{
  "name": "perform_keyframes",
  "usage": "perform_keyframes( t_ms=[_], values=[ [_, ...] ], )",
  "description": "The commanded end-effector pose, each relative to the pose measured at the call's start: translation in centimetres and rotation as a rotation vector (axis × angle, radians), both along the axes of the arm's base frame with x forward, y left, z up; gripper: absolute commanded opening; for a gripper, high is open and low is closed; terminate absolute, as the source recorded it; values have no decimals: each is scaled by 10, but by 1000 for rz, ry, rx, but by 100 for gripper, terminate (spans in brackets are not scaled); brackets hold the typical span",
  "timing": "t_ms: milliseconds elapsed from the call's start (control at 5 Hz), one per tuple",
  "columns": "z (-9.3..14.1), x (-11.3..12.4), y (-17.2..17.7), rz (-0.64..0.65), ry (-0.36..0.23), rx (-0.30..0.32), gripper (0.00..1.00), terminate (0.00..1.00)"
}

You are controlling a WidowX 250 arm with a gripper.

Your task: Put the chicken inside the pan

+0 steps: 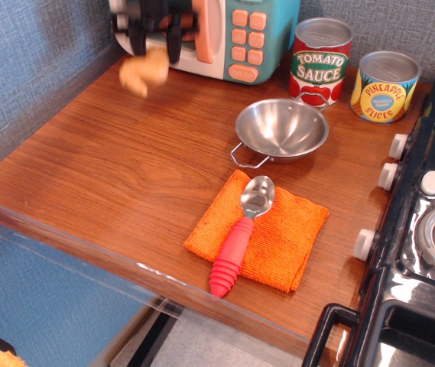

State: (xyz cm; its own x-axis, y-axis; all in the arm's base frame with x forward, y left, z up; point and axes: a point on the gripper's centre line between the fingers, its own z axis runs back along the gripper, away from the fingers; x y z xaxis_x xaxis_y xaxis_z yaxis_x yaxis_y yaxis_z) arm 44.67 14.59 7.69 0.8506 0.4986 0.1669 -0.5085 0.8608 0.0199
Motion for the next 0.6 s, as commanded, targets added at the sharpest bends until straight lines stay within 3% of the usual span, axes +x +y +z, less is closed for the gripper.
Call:
perform_keyframes(
  t_ms=[0, 200, 400],
  values=[
    [89, -8, -81, -163, -179, -87, 0, 0],
    [69, -16, -120, -259, -118, -96, 0, 0],
    [48, -25, -132, -299, -67, -81, 0, 0]
  ],
)
